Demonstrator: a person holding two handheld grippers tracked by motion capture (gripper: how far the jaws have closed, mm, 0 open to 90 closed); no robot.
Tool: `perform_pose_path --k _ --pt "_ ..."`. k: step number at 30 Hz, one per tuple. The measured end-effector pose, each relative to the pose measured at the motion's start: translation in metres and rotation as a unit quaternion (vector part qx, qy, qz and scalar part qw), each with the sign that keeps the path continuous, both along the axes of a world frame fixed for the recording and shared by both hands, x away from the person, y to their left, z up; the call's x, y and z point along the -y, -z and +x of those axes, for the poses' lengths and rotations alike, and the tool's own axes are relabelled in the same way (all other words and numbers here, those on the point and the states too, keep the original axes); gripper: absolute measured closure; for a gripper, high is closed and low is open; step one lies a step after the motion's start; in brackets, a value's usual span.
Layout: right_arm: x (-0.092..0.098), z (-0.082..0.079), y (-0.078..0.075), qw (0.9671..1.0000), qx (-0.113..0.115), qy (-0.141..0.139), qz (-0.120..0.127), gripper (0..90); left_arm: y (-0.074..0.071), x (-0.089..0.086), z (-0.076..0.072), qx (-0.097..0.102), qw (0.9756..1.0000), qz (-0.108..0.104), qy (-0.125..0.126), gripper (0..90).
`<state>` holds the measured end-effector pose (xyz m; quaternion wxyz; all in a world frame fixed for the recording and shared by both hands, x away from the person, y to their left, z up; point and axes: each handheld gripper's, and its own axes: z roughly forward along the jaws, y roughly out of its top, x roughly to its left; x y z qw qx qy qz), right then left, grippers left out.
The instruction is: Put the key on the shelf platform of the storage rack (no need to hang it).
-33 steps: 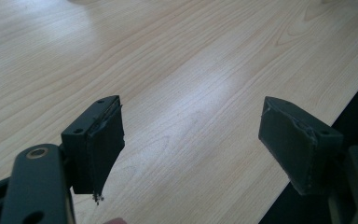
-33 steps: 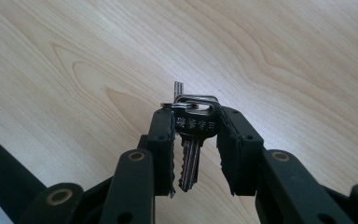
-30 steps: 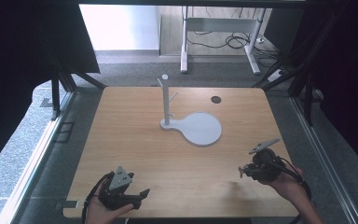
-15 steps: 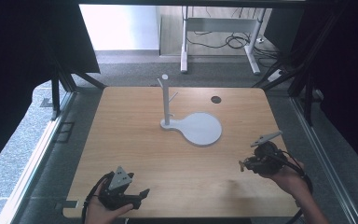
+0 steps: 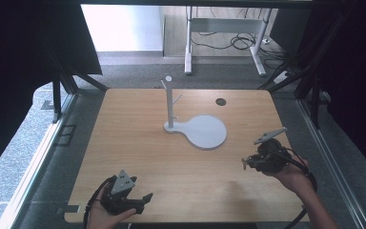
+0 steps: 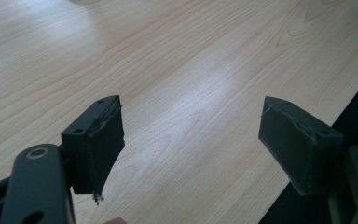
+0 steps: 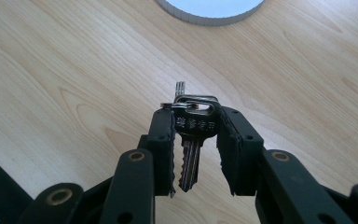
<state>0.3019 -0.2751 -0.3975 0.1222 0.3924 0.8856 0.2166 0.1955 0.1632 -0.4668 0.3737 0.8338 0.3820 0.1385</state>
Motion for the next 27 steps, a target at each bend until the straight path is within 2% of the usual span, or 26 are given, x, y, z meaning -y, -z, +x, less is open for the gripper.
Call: perform_pose_path --k 27 --pt "-0.025 0.02 -0.008 0.9996 0.001 -0.025 0.013 67.5 -0.001 -0.002 0.0 0.002 1.0 0.002 -0.002 22.5"
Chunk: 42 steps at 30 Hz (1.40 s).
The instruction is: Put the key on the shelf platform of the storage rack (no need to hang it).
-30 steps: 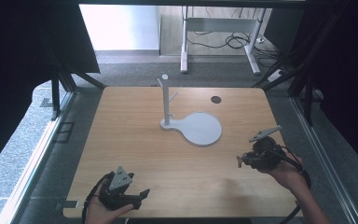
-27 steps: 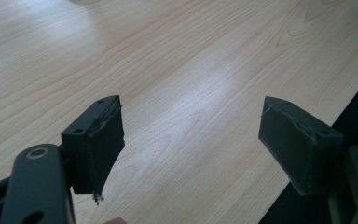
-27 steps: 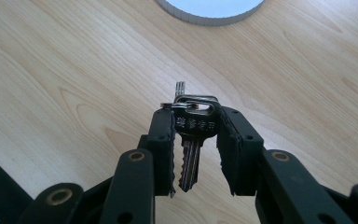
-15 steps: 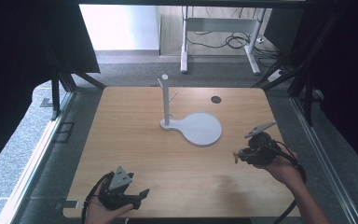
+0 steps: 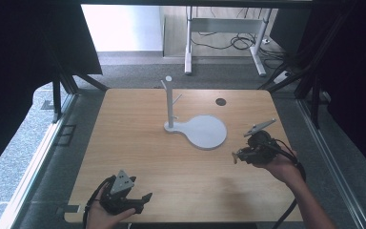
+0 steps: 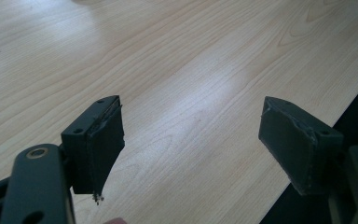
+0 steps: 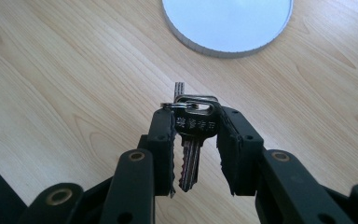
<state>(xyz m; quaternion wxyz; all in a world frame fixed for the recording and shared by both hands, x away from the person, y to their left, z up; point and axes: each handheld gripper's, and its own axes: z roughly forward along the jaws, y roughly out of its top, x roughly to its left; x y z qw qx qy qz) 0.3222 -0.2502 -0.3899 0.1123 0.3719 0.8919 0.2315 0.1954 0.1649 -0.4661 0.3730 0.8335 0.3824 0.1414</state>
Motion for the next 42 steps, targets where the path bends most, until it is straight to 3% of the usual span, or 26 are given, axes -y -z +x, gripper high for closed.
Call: perform_pose_path --k 15,25,42 --pt "-0.009 0.014 -0.003 0.9999 -0.005 -0.003 0.014 67.5 0.0 -0.001 0.0 0.0 1.0 0.0 -0.001 22.5" --pt "-0.014 0.022 -0.005 1.0 -0.002 -0.007 0.004 67.5 -0.001 0.0 0.0 0.001 1.0 0.0 0.0 22.5" --pt "-0.022 0.046 -0.001 0.9999 -0.012 0.001 0.009 67.5 -0.001 -0.001 -0.001 0.0 1.0 0.001 0.0 22.5"
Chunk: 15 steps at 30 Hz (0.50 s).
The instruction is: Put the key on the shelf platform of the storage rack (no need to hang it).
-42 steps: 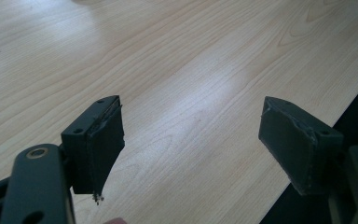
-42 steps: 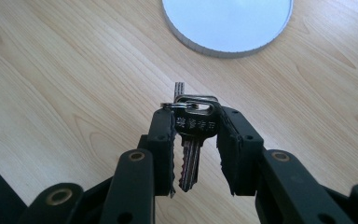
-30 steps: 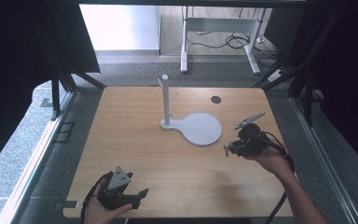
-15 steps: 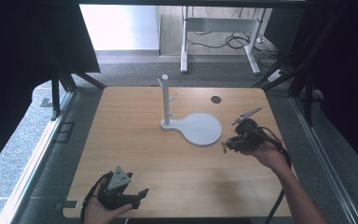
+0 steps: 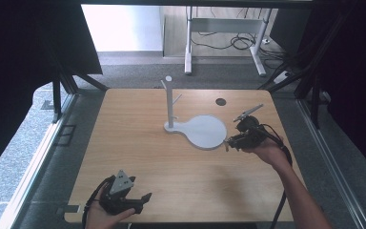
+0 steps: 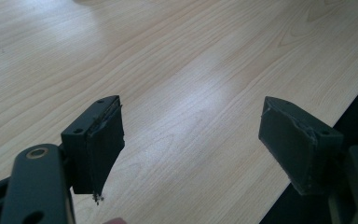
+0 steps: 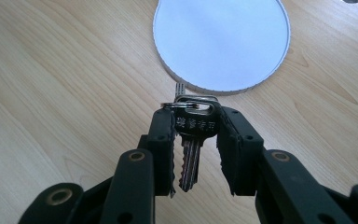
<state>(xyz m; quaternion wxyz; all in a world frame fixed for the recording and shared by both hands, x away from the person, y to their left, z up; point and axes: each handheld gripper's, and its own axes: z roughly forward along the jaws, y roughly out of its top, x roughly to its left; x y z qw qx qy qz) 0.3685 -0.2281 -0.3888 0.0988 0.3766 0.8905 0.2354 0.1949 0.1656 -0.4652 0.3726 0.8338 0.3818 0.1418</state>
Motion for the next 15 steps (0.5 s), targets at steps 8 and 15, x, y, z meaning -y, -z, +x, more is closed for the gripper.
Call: perform_pose_path --k 8,15 --pt "-0.005 0.009 0.002 1.0 -0.002 -0.002 -0.001 67.5 0.0 -0.001 0.0 0.0 1.0 -0.001 -0.001 22.5" --pt "-0.012 0.018 0.003 1.0 -0.006 -0.003 0.001 67.5 0.0 -0.002 0.0 0.001 1.0 -0.003 -0.003 22.5"
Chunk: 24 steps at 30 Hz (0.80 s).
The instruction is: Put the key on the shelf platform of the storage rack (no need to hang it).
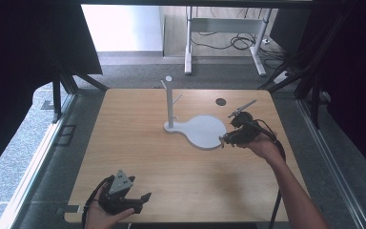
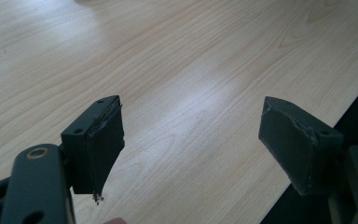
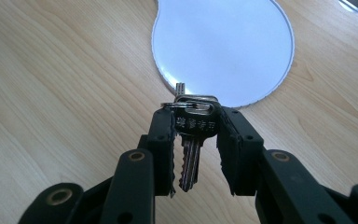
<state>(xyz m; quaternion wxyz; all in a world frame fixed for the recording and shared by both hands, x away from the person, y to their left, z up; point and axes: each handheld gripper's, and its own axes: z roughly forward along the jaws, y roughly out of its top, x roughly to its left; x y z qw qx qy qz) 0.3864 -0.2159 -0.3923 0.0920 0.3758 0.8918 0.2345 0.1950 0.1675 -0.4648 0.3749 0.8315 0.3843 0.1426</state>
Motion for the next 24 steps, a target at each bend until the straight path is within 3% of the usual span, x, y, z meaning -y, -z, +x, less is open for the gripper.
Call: perform_pose_path --k 24 --pt "-0.014 0.025 0.006 0.9999 -0.011 0.008 -0.002 67.5 -0.001 -0.003 0.0 0.001 1.0 -0.003 -0.003 22.5"
